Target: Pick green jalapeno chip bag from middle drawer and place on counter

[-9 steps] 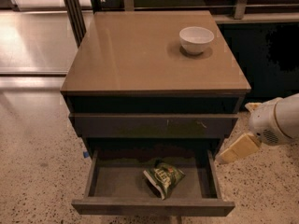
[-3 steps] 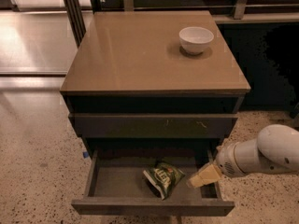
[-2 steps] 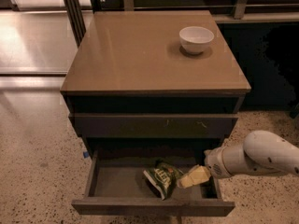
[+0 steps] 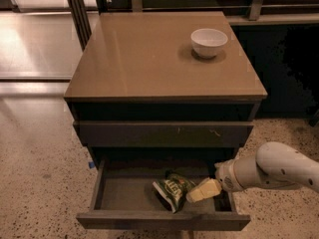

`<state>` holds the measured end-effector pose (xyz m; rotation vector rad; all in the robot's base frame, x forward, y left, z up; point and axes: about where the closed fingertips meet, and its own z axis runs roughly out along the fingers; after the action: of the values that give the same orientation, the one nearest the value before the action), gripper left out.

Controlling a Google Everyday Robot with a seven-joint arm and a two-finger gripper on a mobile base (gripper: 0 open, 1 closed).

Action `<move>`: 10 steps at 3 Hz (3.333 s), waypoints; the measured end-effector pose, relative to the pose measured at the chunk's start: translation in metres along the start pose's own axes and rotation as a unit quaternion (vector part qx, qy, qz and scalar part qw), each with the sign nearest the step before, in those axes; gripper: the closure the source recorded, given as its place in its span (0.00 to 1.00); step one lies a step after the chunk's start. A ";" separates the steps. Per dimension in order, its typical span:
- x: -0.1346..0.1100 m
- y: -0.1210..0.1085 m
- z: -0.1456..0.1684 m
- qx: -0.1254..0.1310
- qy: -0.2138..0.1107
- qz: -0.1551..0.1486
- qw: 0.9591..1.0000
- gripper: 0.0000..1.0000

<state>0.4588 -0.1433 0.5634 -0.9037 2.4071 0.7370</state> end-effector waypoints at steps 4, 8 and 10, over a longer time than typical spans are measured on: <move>-0.026 -0.016 0.099 -0.053 -0.038 0.002 0.998 0.00; -0.011 -0.028 0.181 -0.042 -0.003 0.018 0.999 0.00; 0.020 -0.028 0.209 -0.022 0.051 0.019 0.998 0.00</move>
Offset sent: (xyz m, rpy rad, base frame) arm 0.0570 0.0692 -0.0694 0.1488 -0.0133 0.0444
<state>0.5124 -0.0404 0.3863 -0.9356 2.5116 0.7790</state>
